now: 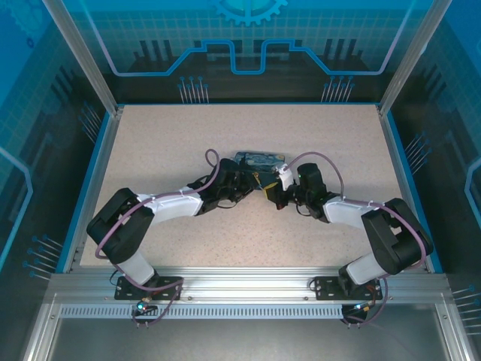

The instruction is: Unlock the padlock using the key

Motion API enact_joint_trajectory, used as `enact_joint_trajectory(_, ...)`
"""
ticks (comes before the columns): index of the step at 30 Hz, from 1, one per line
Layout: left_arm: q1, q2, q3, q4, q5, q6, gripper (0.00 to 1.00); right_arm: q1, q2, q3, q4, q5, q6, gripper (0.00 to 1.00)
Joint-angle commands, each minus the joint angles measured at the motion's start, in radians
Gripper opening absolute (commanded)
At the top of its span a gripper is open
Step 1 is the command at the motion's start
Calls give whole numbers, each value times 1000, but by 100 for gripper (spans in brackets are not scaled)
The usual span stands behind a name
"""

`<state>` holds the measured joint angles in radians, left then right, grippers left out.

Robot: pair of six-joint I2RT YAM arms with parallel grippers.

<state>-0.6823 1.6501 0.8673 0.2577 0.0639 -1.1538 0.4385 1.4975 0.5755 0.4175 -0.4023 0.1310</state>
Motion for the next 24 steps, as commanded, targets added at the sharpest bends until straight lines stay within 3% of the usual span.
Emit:
enact_joint_trajectory(1,-22,-22,3,6,103,0,0,21,-17,10,139,59,-9,0)
enact_joint_trajectory(6,-21,-15,-1,17,107,-21,0,40,-31,6,133,54,-32,0)
enact_joint_trajectory(16,-11,-23,9,-2,134,-66,0,120,-54,21,41,243,-146,0)
enact_joint_trajectory(24,-11,-24,13,-11,142,-70,0,123,-43,18,77,225,-132,0)
